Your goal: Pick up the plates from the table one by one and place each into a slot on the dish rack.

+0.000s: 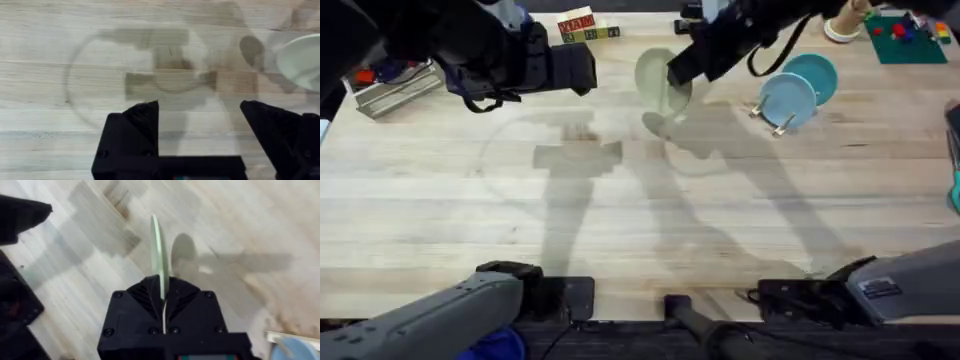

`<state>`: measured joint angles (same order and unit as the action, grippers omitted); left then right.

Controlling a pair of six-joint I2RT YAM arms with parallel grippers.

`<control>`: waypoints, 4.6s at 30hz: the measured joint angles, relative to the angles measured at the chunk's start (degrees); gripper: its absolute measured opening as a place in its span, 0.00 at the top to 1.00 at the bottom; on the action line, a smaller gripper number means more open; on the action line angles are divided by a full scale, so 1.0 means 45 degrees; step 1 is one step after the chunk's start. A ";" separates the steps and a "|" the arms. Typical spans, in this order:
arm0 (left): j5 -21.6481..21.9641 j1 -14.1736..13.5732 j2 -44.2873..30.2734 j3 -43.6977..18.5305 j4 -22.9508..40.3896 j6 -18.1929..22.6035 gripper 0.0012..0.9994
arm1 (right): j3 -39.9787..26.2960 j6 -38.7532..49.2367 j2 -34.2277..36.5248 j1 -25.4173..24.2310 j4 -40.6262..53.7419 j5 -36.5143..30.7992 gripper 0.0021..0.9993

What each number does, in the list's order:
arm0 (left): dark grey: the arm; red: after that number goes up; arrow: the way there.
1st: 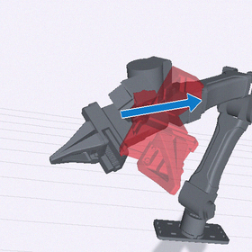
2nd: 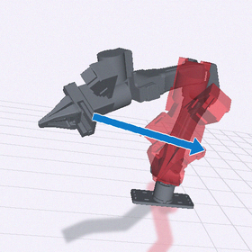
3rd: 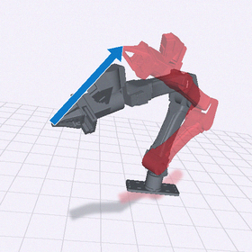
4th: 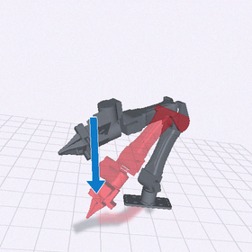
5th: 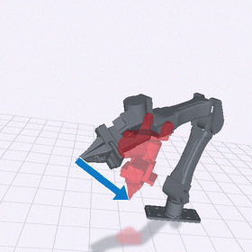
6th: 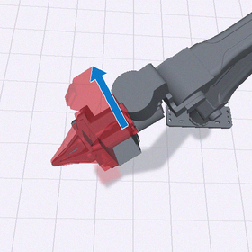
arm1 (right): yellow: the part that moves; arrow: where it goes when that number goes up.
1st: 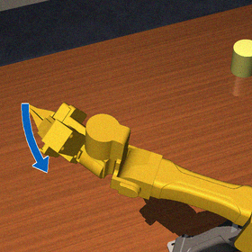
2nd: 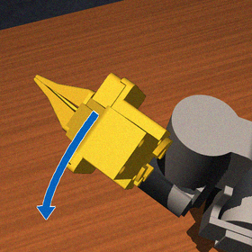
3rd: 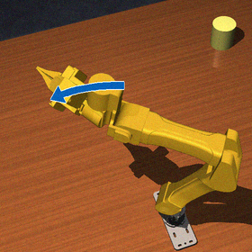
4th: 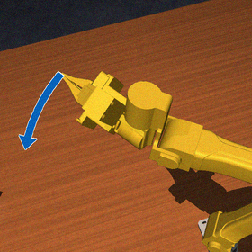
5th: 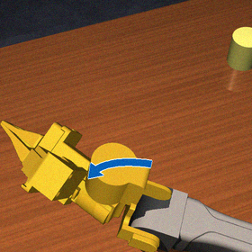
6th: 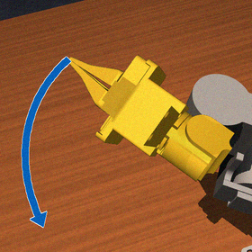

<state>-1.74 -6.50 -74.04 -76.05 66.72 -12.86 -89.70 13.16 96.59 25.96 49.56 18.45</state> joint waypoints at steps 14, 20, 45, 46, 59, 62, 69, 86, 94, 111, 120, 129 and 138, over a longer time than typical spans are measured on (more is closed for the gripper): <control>0.0010 0.0000 0.0000 0.0000 0.0000 -0.0003 0.00 | -0.0154 0.1566 -0.1914 -0.1508 0.0383 -0.2233 0.97; 0.0010 0.0000 0.0000 0.0000 0.0039 0.0000 0.01 | -0.0154 0.2795 -0.2890 -0.3111 0.0383 -0.2411 0.97; 0.0010 0.0000 0.0000 0.0000 0.0039 -0.0005 0.01 | -0.0154 0.6793 -0.3320 -0.8411 0.0457 -0.0547 0.97; 0.0010 0.0000 0.0000 0.0000 0.0040 -0.0005 0.01 | -0.0154 0.6789 -0.3320 -0.8658 0.0530 -0.0421 0.97; 0.0010 0.0000 0.0000 0.0000 0.0039 0.0000 0.01 | -0.0154 0.6942 -0.3538 -1.0899 0.2159 0.0655 0.97; 0.0010 0.0000 0.0000 0.0000 0.0040 0.0000 0.01 | -0.0154 0.6953 -0.3855 -1.1317 0.2218 0.0742 0.97; 0.0014 0.0000 0.0000 0.0000 0.0044 0.0000 0.01 | -0.0178 0.6997 -0.4224 -1.1511 0.2268 0.1100 0.97; 0.0010 0.0000 0.0000 0.0000 0.0044 0.0000 0.01 | -0.0178 0.7001 -0.4224 -1.1511 0.2107 0.1153 0.97; 0.0012 0.0000 0.0000 0.0000 0.0041 -0.0003 0.00 | -0.0178 0.7001 -0.4224 -1.1511 0.2177 0.1299 0.97; 0.0010 0.0000 0.0000 0.0000 0.0039 0.0000 0.01 | -0.0178 0.7040 -0.4214 -1.1511 0.3166 0.1522 0.97; 0.0010 0.0000 0.0000 0.0000 0.0044 0.0000 0.01 | -0.0198 0.7169 -0.3473 -1.1511 0.3458 0.1180 0.97; 0.0015 0.0000 0.0000 0.0000 0.0041 0.0000 0.01 | -0.0198 0.8668 -0.2703 -1.1511 0.2974 0.1054 0.97; 0.0013 0.0000 0.0000 0.0000 0.0040 -0.0002 0.00 | -0.0202 0.9339 -0.1326 -1.1427 0.2597 0.1042 0.97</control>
<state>-1.68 -6.50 -74.04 -76.05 66.90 -12.87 -90.61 55.18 90.62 -25.47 61.25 23.14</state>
